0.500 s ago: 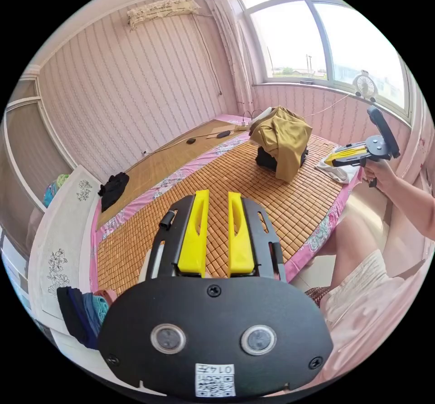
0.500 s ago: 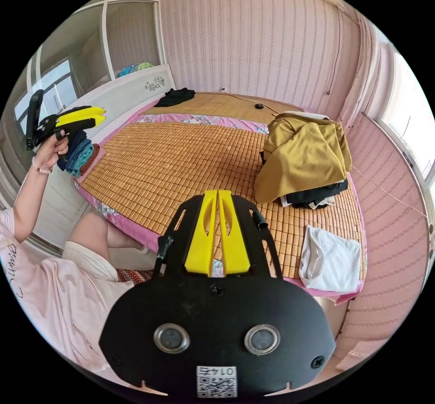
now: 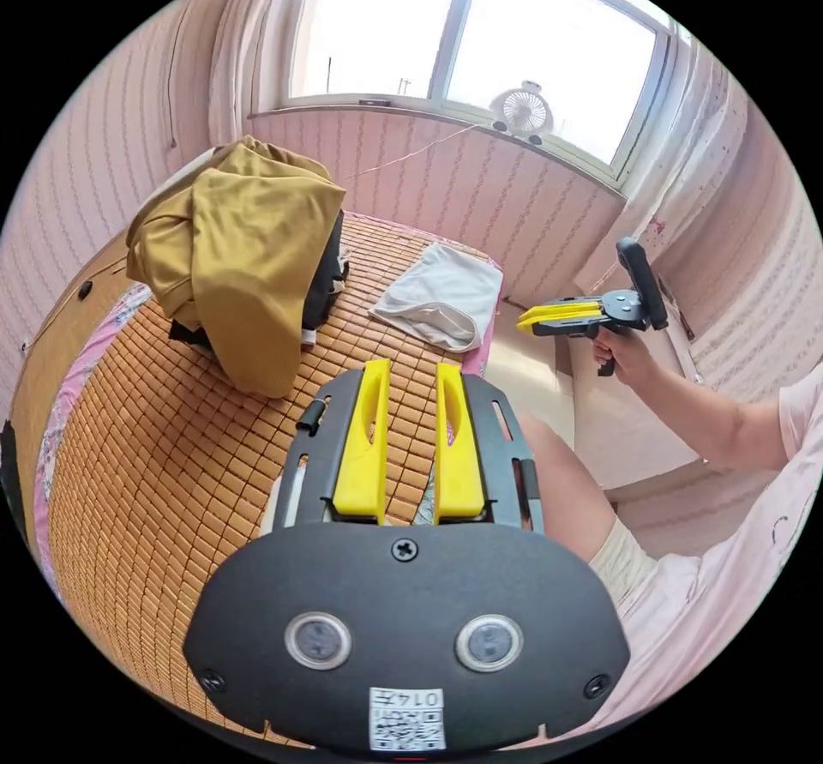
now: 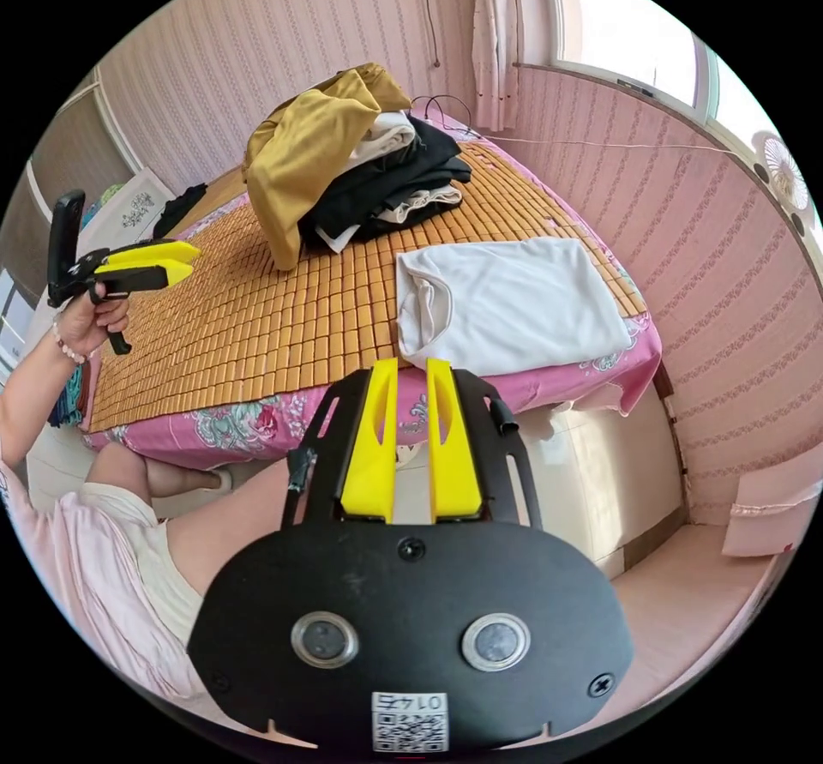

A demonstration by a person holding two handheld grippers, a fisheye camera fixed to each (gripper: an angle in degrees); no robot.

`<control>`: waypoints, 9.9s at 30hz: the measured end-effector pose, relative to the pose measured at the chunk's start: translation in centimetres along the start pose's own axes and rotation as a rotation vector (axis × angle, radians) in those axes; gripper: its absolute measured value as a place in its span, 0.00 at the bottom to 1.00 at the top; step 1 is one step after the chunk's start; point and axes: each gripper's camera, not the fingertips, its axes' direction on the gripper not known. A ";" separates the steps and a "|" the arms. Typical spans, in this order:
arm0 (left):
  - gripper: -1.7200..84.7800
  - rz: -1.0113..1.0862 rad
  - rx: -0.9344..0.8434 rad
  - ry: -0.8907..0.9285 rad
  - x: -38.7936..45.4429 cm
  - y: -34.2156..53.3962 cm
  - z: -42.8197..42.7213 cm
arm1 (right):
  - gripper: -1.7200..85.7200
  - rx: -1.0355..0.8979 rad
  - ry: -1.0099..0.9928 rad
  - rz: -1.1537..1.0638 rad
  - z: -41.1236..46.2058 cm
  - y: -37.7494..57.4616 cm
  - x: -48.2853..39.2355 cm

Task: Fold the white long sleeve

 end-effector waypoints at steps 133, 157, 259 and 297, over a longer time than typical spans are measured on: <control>0.01 -0.676 0.666 -0.766 -7.4 33.6 -102.4 | 0.02 0.385 -0.798 -0.317 -20.6 -51.9 -31.2; 0.01 -1.053 0.077 -0.456 -21.1 56.0 -64.9 | 0.02 -0.321 -0.669 -0.308 17.5 -31.7 -34.3; 0.06 -0.592 -0.305 -0.198 -65.4 25.3 -10.7 | 0.11 -0.403 0.016 0.133 22.5 -34.8 -25.3; 0.01 -0.901 -0.471 -0.085 -45.5 46.7 -25.7 | 0.02 -0.701 -0.385 -0.603 19.5 -35.0 -60.6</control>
